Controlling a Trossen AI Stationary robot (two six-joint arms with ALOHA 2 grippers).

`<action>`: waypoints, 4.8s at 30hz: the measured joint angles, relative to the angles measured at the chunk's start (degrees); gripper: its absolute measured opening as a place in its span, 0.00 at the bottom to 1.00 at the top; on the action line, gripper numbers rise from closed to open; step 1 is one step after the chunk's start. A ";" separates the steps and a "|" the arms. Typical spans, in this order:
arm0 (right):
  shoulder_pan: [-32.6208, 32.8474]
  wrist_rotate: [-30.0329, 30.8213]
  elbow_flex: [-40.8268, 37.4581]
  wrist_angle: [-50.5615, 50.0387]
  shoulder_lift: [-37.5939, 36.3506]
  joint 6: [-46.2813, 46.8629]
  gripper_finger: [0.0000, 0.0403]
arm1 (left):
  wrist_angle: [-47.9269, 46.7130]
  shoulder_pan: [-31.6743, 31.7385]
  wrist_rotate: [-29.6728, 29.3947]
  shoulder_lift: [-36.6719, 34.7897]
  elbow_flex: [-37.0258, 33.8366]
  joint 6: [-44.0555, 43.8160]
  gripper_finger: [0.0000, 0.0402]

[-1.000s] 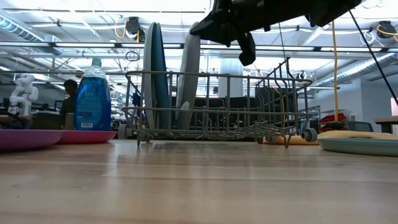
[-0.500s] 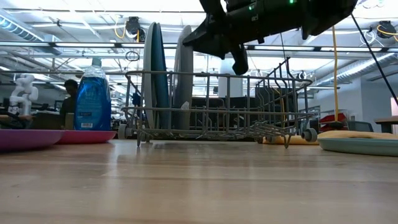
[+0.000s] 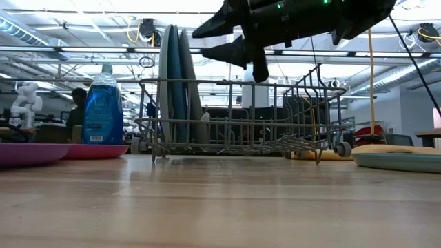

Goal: Sort dishes
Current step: Put the light green plate into the dish rack

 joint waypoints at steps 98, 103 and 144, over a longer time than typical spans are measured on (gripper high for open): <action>35.14 -19.91 4.41 -77.06 -23.58 13.05 0.00 | -6.35 0.00 0.11 0.57 -0.04 -3.14 0.40; 35.36 -11.08 11.98 -70.21 -23.58 0.40 0.00 | -5.95 0.00 0.11 0.57 -0.04 -3.14 0.40; -11.98 -17.60 -17.75 13.24 -17.46 4.45 0.00 | -2.76 0.00 0.04 0.59 -0.04 1.93 0.40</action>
